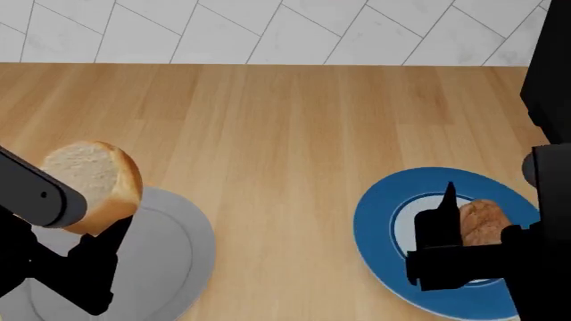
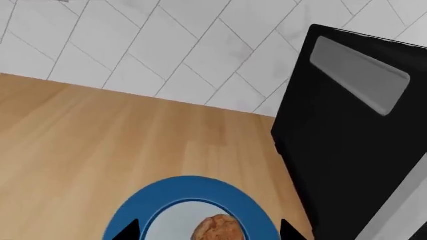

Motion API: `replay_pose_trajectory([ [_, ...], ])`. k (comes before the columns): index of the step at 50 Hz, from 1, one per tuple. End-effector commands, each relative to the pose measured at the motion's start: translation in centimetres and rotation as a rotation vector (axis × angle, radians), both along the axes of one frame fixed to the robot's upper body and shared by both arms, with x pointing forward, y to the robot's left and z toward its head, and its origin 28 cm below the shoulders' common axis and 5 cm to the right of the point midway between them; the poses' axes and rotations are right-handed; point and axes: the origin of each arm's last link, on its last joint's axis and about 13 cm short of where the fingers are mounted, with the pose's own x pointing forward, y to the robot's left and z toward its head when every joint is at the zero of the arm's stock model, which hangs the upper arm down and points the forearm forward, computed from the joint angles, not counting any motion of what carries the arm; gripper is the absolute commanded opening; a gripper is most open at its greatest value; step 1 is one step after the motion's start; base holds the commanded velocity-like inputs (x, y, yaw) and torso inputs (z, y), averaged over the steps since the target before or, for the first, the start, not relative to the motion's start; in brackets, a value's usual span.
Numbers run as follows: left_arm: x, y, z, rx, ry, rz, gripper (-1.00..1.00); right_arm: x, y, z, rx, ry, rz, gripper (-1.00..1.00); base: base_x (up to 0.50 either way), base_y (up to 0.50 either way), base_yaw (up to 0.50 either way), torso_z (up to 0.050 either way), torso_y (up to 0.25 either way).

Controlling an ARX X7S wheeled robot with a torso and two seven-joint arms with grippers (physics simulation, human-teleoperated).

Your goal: Place all breads on the cutting board.

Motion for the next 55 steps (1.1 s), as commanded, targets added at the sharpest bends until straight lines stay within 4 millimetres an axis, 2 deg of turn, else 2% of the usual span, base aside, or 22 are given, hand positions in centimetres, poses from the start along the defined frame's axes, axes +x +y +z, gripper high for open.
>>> replay_pose_trajectory([
  [1, 0.1, -0.3, 0.6, -0.061, -0.027, -0.014, -1.0, 1.5, -1.0, 0.8, 0.078, 0.076, -0.018, 1.0, 0.0, 0.0, 0.0, 0.0, 0.0],
  [9, 0.3, -0.3, 0.2, -0.062, -0.018, -0.017, -1.0, 1.6, -1.3, 1.9, 0.087, 0.142, 0.003, 1.0, 0.0, 0.0, 0.0, 0.0, 0.0],
  [21, 0.6, -0.3, -0.5, -0.059, 0.0, -0.02, -1.0, 2.2, -1.0, 2.2, 0.105, 0.251, 0.039, 1.0, 0.0, 0.0, 0.0, 0.0, 0.001],
  [36, 0.6, -0.1, -0.8, -0.061, 0.005, -0.014, -1.0, 2.8, -1.4, 3.1, 0.107, 0.253, 0.032, 1.0, 0.0, 0.0, 0.0, 0.0, 0.0],
  [55, 0.8, -0.3, -1.3, -0.06, 0.015, -0.018, -1.0, 4.8, -2.0, 1.3, 0.153, 0.276, 0.001, 1.0, 0.0, 0.0, 0.0, 0.0, 0.001],
])
